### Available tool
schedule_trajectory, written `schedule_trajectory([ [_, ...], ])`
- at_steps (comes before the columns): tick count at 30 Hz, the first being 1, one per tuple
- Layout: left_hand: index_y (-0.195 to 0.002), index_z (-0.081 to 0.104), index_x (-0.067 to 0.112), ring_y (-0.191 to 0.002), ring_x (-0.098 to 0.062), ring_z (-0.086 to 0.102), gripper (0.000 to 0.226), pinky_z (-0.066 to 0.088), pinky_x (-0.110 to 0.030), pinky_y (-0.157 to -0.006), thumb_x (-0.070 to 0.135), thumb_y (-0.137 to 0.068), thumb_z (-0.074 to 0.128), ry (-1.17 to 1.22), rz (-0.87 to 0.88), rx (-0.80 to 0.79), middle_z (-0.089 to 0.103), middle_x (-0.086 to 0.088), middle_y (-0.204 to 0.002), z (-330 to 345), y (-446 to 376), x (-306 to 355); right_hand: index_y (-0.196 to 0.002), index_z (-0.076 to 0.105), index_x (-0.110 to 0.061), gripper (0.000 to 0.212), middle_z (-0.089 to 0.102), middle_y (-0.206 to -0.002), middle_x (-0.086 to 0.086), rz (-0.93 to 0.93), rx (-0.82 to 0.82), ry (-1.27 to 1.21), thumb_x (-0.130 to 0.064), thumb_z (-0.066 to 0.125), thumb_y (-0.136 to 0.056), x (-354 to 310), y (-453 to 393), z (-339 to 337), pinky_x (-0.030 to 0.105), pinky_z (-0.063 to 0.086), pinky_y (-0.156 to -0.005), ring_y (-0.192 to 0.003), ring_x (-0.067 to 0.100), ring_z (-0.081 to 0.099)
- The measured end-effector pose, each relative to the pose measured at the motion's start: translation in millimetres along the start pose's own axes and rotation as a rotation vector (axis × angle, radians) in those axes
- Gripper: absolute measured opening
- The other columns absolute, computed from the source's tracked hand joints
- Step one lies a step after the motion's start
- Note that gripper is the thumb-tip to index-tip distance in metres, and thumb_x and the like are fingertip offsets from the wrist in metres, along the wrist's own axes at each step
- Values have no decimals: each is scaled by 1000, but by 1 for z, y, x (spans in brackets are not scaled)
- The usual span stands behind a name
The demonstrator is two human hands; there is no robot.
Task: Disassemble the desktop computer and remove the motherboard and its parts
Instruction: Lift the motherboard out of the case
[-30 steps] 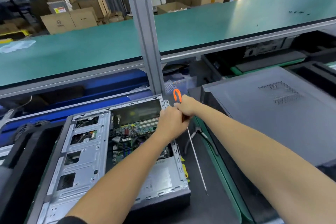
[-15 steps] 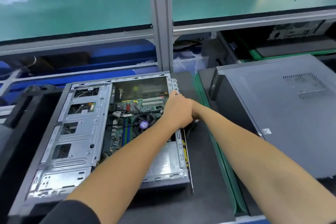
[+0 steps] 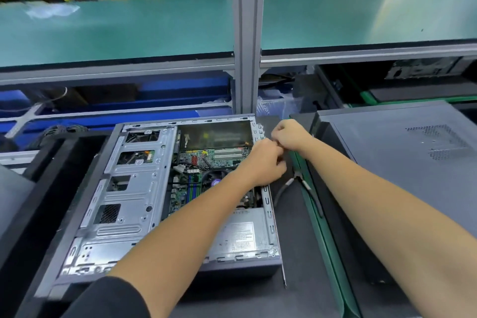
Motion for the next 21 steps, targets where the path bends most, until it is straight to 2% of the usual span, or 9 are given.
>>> schedule_trajectory([
  [3,-84,66,4,-92,-24,49,14,42,-36,-81,12,-87,54,171,-2,103,61,-8,-87,-27,15,-18,-82,56,-7,11,64,-85,11,-149,146,-37,-9,50,-91,-56,6,-18,40,50,-77,-81,26,56],
  [5,-88,66,9,-95,-23,50,12,43,-39,-85,14,-87,55,99,-11,128,63,-5,-93,-43,26,-37,-92,54,-10,4,60,-97,9,-267,158,43,-14,52,-92,-92,14,-4,36,44,-79,-92,26,54],
  [8,-102,65,12,-101,-24,56,18,46,-40,-88,18,-87,58,28,-68,97,63,-5,-107,-61,43,-73,-111,51,-9,21,49,-119,13,-372,197,315,-17,52,-92,-122,21,28,41,40,-90,-111,31,44],
  [11,-107,64,14,-104,-24,58,24,47,-38,-87,28,-87,63,-23,-132,-39,62,-5,-109,-59,59,-105,-127,45,-11,34,42,-132,12,-350,226,508,-24,50,-95,-118,19,51,46,35,-98,-123,32,38],
  [14,-123,54,14,-113,-21,51,57,45,-37,-93,50,-81,68,-122,-141,-273,55,-3,-123,-31,72,-126,-134,41,-13,39,39,-137,9,-335,197,589,-28,46,-98,-94,18,69,45,31,-102,-128,29,35],
  [16,-124,51,14,-114,-23,50,70,44,-39,-95,55,-73,75,-112,-126,-384,53,-3,-124,-10,78,-132,-133,41,-12,39,39,-137,9,-357,209,636,-31,44,-99,-82,19,77,44,30,-102,-127,28,35],
  [18,-123,49,14,-113,-24,48,77,43,-41,-97,54,-66,80,-154,-86,-424,50,-5,-122,4,79,-134,-130,43,-11,40,40,-134,9,-387,243,660,-36,44,-99,-81,19,79,44,30,-100,-123,29,37],
  [21,-133,41,15,-120,-24,46,92,39,-43,-102,50,-61,85,-108,-85,-403,47,-5,-131,9,76,-140,-126,46,-10,41,41,-131,10,-400,273,689,-40,44,-97,-84,19,79,45,31,-97,-118,31,39],
])
Point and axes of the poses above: each hand's wrist, its own y-axis away from the middle knuckle, its own z-axis out of the palm, x = y × z, the point moved 10 cm from there along -y, towards the middle knuckle
